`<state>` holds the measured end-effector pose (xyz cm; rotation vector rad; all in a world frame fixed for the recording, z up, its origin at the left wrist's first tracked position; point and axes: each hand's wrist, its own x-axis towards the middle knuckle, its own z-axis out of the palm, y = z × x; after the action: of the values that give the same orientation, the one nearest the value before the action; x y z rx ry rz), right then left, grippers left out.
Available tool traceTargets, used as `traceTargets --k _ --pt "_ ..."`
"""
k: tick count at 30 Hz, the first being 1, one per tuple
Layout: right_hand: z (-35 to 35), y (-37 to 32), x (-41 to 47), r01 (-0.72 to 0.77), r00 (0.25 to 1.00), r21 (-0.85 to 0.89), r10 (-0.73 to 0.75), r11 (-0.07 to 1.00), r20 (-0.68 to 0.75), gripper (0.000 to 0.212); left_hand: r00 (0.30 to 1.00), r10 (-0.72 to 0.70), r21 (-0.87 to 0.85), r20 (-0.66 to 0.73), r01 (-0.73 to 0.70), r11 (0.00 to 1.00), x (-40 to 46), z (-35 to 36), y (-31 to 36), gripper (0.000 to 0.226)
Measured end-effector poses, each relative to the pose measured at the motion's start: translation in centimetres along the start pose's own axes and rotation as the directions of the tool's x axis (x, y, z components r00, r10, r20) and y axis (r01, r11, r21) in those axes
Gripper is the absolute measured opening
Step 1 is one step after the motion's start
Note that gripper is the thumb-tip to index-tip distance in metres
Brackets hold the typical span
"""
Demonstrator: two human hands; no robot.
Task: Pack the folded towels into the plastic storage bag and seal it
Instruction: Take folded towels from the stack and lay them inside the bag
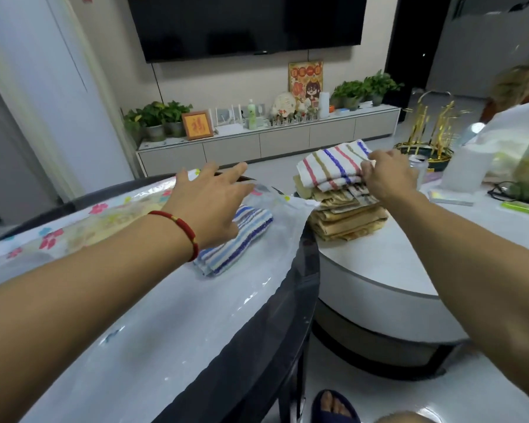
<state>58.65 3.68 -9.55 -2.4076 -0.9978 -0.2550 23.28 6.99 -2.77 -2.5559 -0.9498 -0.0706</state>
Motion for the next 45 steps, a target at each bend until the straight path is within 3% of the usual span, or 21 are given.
traceTargets --k 3,7,11,14,17,20,23,28,32,33,35,38,40,42,45 --pt "0.9 -0.3 2.4 -0.100 0.993 -0.067 0.104 0.993 0.064 0.051 1.000 0.011 -0.032 -0.021 -0.012 0.999 0.7 0.5 -0.3 0.070" --pt "0.9 -1.1 4.8 -0.185 0.970 0.028 0.178 0.982 0.167 0.063 0.999 0.021 -0.005 -0.032 -0.021 1.000 1.1 1.2 -0.7 0.068" --pt "-0.6 -1.9 6.2 -0.167 0.946 0.277 0.075 0.946 0.314 0.040 0.998 0.047 0.136 -0.036 -0.042 0.990 1.6 1.4 -1.0 0.064" --pt "-2.7 -2.7 5.2 -0.275 0.906 0.608 -0.012 0.745 0.424 0.023 0.998 0.039 0.148 -0.040 -0.033 0.988 1.6 1.0 -1.2 0.062" --pt "-5.9 -3.2 2.4 -0.304 0.930 0.822 -0.038 0.482 0.367 0.025 1.000 0.016 0.137 -0.009 -0.015 0.990 0.4 0.2 -1.4 0.049" --pt "-9.5 -2.8 -1.6 -0.330 0.919 0.909 -0.132 0.256 0.371 0.021 0.998 -0.042 0.220 0.046 0.031 0.975 -2.0 -0.6 -1.9 0.034" --pt "-12.9 -2.4 -6.5 -0.441 0.838 0.881 -0.271 0.172 0.473 0.004 0.989 -0.095 0.266 0.112 0.062 0.962 -5.5 -1.5 -2.6 0.025" --pt "-15.8 -3.2 -15.4 -0.445 0.663 0.845 -0.524 0.297 0.534 0.017 0.919 -0.205 0.262 0.336 0.118 0.958 -12.2 -2.1 -4.6 0.041" --pt "-13.5 -6.6 -21.5 -0.460 0.396 0.744 -0.637 0.485 0.661 0.033 0.873 -0.246 0.190 0.421 0.181 0.965 -16.0 -2.4 -7.2 0.076" --pt "-12.5 -8.3 -22.8 -0.436 0.369 0.733 -0.640 0.522 0.674 0.032 0.874 -0.245 0.168 0.420 0.190 0.967 -16.3 -2.9 -7.8 0.086" --pt "-10.4 -12.1 -25.1 -0.429 0.426 0.764 -0.637 0.482 0.642 0.025 0.885 -0.253 0.134 0.392 0.217 0.967 -16.5 -4.2 -8.8 0.101" --pt "-7.1 -17.9 -28.3 -0.485 0.631 0.845 -0.580 0.224 0.515 0.028 0.906 -0.270 0.121 0.327 0.243 0.962 -15.6 -6.5 -9.9 0.107" --pt "-4.2 -20.7 -30.7 -0.532 0.701 0.835 -0.478 0.144 0.529 0.032 0.910 -0.274 0.101 0.312 0.256 0.962 -15.3 -7.4 -10.3 0.107" --pt "-0.9 -22.4 -33.2 -0.615 0.642 0.759 -0.422 0.215 0.640 0.038 0.908 -0.287 0.105 0.305 0.267 0.958 -15.1 -7.7 -10.4 0.104" --pt "2.2 -23.6 -35.6 -0.724 0.444 0.583 -0.397 0.369 0.803 0.046 0.912 -0.281 0.106 0.300 0.261 0.960 -15.2 -7.5 -9.9 0.104"
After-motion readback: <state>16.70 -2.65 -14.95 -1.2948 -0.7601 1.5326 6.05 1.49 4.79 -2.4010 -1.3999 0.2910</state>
